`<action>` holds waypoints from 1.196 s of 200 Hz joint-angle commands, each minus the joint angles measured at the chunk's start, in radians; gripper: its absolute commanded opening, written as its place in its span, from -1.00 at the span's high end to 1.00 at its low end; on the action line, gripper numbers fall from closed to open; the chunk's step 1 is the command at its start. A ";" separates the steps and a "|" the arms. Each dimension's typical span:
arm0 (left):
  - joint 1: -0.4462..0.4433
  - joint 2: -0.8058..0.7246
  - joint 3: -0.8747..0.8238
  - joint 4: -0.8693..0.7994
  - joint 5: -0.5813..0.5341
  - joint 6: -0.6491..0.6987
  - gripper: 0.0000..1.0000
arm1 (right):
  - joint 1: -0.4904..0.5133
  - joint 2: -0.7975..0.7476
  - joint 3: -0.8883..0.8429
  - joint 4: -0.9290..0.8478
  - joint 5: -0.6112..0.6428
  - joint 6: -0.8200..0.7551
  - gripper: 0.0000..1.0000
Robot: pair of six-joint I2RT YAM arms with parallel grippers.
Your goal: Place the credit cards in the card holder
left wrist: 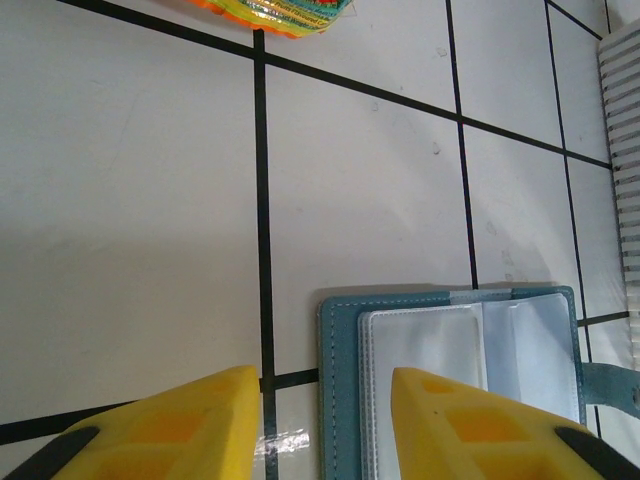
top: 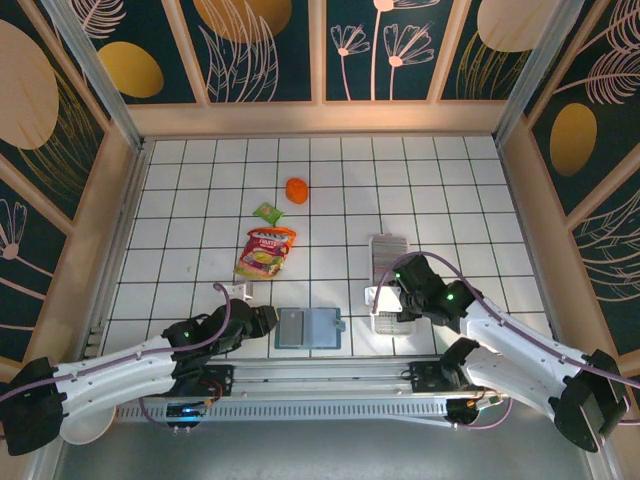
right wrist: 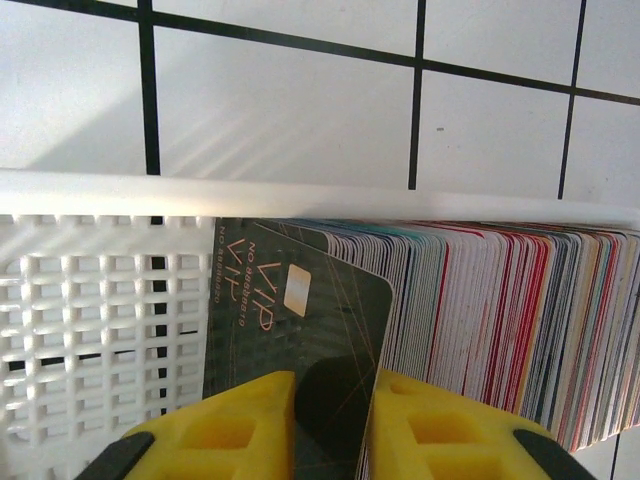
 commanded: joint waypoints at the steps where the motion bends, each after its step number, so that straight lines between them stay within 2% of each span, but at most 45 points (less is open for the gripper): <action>1: 0.001 0.002 -0.011 0.016 0.011 -0.015 0.23 | 0.002 -0.017 0.037 -0.007 0.011 -0.017 0.56; 17: 0.001 0.001 -0.012 0.015 0.011 -0.015 0.24 | 0.004 -0.017 0.042 -0.010 0.012 -0.015 0.65; 90: 0.000 0.006 -0.013 0.017 0.007 -0.014 0.23 | 0.025 -0.025 0.109 -0.119 -0.011 0.030 0.69; 106: 0.000 0.007 -0.011 0.017 0.008 -0.015 0.23 | 0.036 -0.029 0.127 -0.154 -0.026 0.057 0.76; 134: 0.001 0.005 -0.011 0.011 0.009 -0.013 0.24 | 0.091 -0.037 0.193 -0.227 -0.033 0.141 1.00; 153: 0.000 0.000 -0.006 -0.007 0.002 -0.010 0.23 | 0.165 -0.040 0.260 -0.282 -0.024 0.241 1.00; 177: 0.001 -0.012 0.001 -0.024 -0.007 -0.009 0.23 | 0.266 -0.021 0.373 -0.279 -0.009 0.469 1.00; 192: 0.001 -0.019 0.002 -0.023 -0.003 -0.011 0.23 | 0.301 0.022 0.433 -0.200 0.042 0.696 1.00; 212: 0.000 -0.023 0.002 -0.017 0.008 -0.016 0.23 | 0.321 0.101 0.488 -0.078 0.075 1.072 1.00; 224: 0.001 -0.021 0.003 -0.011 0.016 -0.017 0.25 | 0.321 0.152 0.493 -0.021 0.087 1.356 1.00; 239: -0.001 -0.018 0.002 -0.001 0.028 -0.022 0.29 | 0.322 0.196 0.433 0.105 0.022 1.640 1.00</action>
